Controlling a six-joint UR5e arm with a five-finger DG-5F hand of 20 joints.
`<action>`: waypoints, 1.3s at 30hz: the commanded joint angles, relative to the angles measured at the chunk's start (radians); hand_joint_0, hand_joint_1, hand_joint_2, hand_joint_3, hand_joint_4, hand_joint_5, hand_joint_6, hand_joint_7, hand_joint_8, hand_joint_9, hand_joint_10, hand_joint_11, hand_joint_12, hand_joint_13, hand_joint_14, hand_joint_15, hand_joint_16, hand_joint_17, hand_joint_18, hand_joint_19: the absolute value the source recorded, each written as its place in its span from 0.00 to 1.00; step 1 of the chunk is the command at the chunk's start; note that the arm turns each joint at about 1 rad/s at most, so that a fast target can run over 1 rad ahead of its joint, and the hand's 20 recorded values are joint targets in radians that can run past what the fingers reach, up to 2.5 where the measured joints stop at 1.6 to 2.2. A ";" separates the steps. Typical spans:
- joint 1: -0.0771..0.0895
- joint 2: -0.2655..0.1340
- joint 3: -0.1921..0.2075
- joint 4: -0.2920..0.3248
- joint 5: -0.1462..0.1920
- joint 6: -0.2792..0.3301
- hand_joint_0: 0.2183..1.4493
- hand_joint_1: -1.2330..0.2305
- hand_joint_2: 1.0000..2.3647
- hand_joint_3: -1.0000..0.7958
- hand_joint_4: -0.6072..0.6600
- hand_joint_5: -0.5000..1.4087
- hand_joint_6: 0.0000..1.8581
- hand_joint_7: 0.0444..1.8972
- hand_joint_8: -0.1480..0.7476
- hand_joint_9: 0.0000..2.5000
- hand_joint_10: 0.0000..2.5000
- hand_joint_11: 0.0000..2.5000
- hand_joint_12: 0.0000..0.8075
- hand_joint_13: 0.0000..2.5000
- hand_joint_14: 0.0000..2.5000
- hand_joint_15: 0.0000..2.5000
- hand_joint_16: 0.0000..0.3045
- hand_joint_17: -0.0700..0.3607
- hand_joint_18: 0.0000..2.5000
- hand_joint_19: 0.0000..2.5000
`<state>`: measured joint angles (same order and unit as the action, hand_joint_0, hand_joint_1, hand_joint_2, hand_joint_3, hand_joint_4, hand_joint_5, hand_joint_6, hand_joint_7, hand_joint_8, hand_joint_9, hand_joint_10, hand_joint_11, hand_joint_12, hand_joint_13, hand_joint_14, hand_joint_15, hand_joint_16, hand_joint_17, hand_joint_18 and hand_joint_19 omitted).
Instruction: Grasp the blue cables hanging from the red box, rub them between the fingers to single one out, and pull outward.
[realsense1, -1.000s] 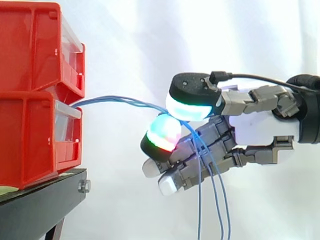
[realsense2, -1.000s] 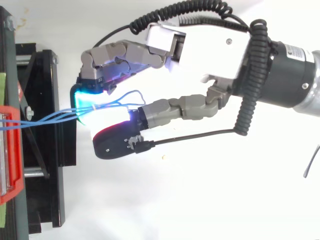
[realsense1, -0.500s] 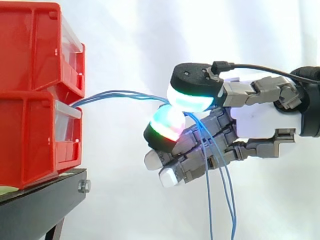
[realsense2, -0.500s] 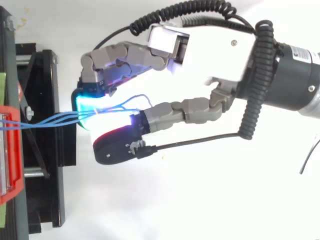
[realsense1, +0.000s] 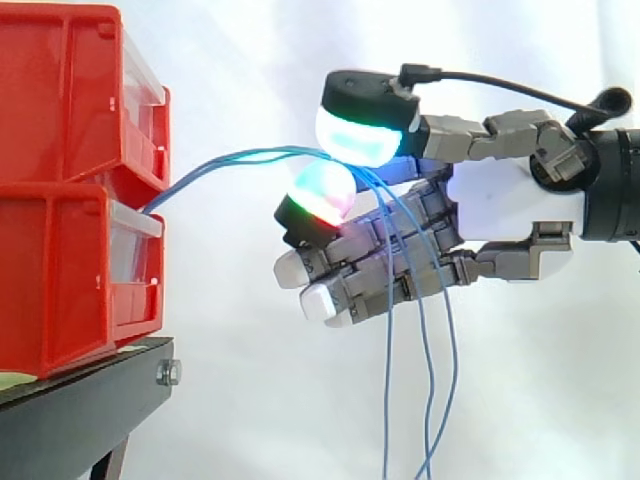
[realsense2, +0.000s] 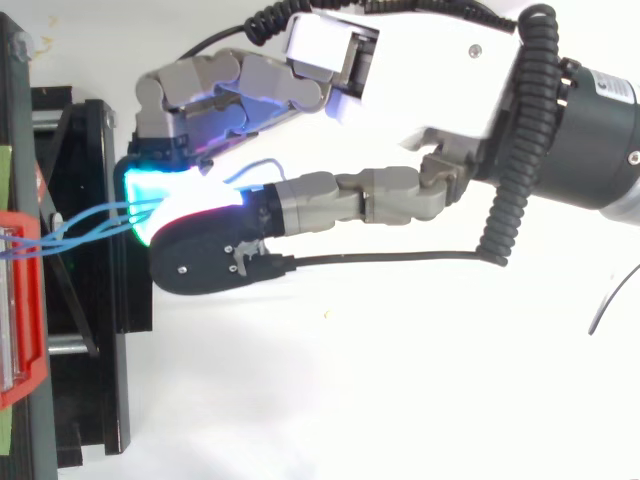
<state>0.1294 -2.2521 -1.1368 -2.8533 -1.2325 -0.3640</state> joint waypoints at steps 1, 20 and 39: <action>-0.001 0.000 0.011 -0.005 0.001 0.005 0.32 0.50 0.01 0.44 0.66 0.23 0.30 0.68 0.49 0.36 0.00 0.12 0.39 0.28 0.01 0.15 0.12 0.36 0.17 0.13; 0.007 0.000 0.019 -0.075 0.001 0.036 0.24 0.44 0.00 0.33 0.67 0.20 0.38 0.55 0.48 0.37 0.01 0.17 0.39 0.28 0.01 0.16 0.12 0.36 0.18 0.14; -0.010 0.000 0.081 -0.124 -0.002 0.069 0.29 0.42 0.01 0.40 0.65 0.20 0.38 0.56 0.48 0.37 0.01 0.17 0.38 0.28 0.01 0.17 0.12 0.35 0.17 0.14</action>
<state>0.1223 -2.2524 -1.0656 -2.9719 -1.2348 -0.2888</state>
